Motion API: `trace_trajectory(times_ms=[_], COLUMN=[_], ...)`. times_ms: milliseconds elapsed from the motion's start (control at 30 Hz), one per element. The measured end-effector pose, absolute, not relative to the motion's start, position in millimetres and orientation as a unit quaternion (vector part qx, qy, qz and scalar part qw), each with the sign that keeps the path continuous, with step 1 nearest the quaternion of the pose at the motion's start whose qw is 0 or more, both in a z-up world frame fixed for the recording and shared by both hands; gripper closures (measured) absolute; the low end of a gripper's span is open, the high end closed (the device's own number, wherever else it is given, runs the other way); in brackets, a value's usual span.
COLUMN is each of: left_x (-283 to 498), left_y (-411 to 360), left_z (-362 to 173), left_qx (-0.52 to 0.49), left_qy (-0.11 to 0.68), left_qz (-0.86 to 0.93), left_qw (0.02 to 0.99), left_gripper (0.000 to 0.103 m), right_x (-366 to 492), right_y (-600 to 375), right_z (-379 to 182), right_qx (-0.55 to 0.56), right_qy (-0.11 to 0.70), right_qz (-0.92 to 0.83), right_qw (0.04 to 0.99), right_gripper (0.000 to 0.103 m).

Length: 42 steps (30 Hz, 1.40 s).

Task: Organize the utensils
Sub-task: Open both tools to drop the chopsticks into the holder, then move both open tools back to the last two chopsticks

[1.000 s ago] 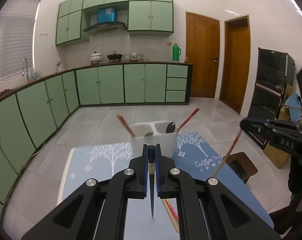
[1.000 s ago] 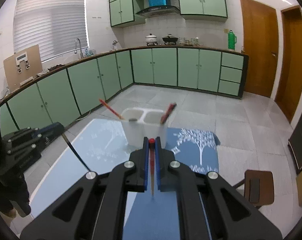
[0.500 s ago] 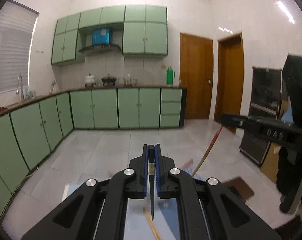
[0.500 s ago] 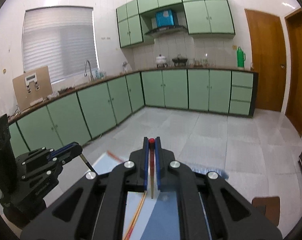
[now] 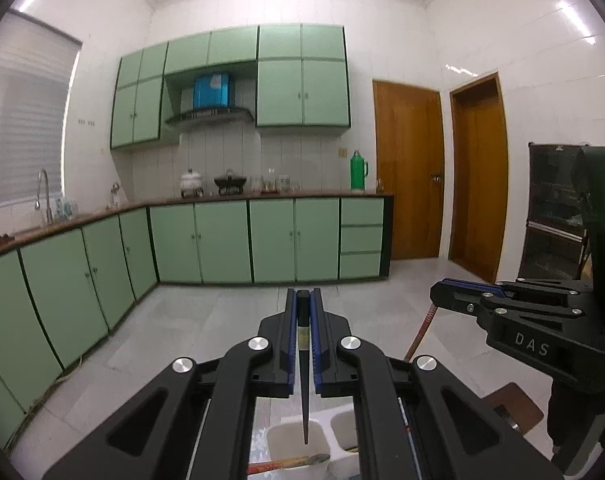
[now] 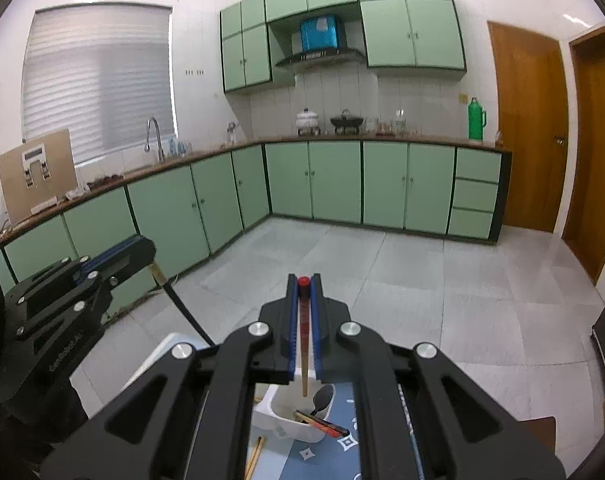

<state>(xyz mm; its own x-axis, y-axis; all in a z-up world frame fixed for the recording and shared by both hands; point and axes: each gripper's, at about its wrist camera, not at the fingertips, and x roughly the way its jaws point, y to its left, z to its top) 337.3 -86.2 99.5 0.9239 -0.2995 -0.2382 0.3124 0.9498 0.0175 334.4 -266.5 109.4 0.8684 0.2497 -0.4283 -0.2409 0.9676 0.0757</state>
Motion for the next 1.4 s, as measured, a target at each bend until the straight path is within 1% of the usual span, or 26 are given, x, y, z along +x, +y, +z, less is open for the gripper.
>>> trace_trajectory(times_ms=[300, 333, 367, 400, 433, 467, 500, 533, 567, 600, 733, 800, 867, 967, 1000, 1067, 1100, 1133, 1400], left_x=[368, 370, 371, 371, 369, 367, 365, 362, 357, 354, 329, 313, 291, 264, 258, 242, 233, 227, 204], left_y=[-73, -71, -70, -69, -67, -65, -64, -61, -58, -56, -45, -40, -33, -24, -22, -18, -14, -11, 7], left_z=[55, 52, 49, 48, 47, 47, 49, 51, 54, 56, 66, 68, 64, 50, 45, 29, 17, 6, -78], left_qx=[0.019, 0.018, 0.018, 0.017, 0.015, 0.013, 0.012, 0.009, 0.007, 0.007, 0.013, 0.013, 0.010, -0.002, -0.004, -0.007, -0.012, -0.018, -0.033], left_qy=[0.174, 0.177, 0.184, 0.187, 0.187, 0.186, 0.186, 0.184, 0.180, 0.177, 0.165, 0.164, 0.162, 0.171, 0.175, 0.187, 0.195, 0.206, 0.313], left_qz=[-0.156, -0.155, -0.155, -0.154, -0.153, -0.152, -0.153, -0.152, -0.150, -0.149, -0.139, -0.137, -0.133, -0.130, -0.128, -0.122, -0.118, -0.115, -0.091], left_qw=[0.972, 0.972, 0.970, 0.970, 0.970, 0.971, 0.971, 0.971, 0.972, 0.973, 0.976, 0.977, 0.978, 0.977, 0.976, 0.975, 0.974, 0.972, 0.945], left_gripper=[0.096, 0.092, 0.082, 0.077, 0.070, 0.070, 0.069, 0.065, 0.060, 0.058, 0.048, 0.043, 0.036, 0.030, 0.029, 0.022, 0.021, 0.019, 0.019], right_x=[350, 350, 351, 352, 350, 348, 345, 343, 339, 337, 309, 291, 268, 236, 224, 204, 196, 189, 148], right_y=[-252, -251, -252, -252, -254, -255, -258, -260, -263, -266, -279, -285, -291, -295, -295, -294, -294, -293, -268], right_z=[67, 63, 61, 60, 60, 60, 62, 63, 66, 68, 77, 77, 75, 62, 55, 39, 29, 21, -61], right_qx=[0.004, 0.004, 0.004, 0.004, 0.007, 0.009, 0.011, 0.012, 0.013, 0.011, -0.002, -0.003, 0.001, 0.006, 0.007, 0.012, 0.017, 0.021, 0.052], right_qy=[0.262, 0.266, 0.267, 0.269, 0.266, 0.264, 0.262, 0.259, 0.254, 0.250, 0.227, 0.217, 0.206, 0.207, 0.208, 0.218, 0.223, 0.228, 0.317], right_qz=[0.127, 0.124, 0.121, 0.119, 0.116, 0.113, 0.111, 0.109, 0.105, 0.100, 0.080, 0.070, 0.068, 0.067, 0.065, 0.066, 0.064, 0.062, 0.052], right_qw=[0.957, 0.956, 0.956, 0.956, 0.957, 0.958, 0.959, 0.960, 0.961, 0.963, 0.971, 0.974, 0.976, 0.976, 0.976, 0.974, 0.973, 0.971, 0.946], right_gripper=[0.097, 0.097, 0.094, 0.084, 0.080, 0.078, 0.078, 0.078, 0.075, 0.069, 0.054, 0.037, 0.029, 0.016, 0.013, 0.010, 0.008, 0.008, 0.007])
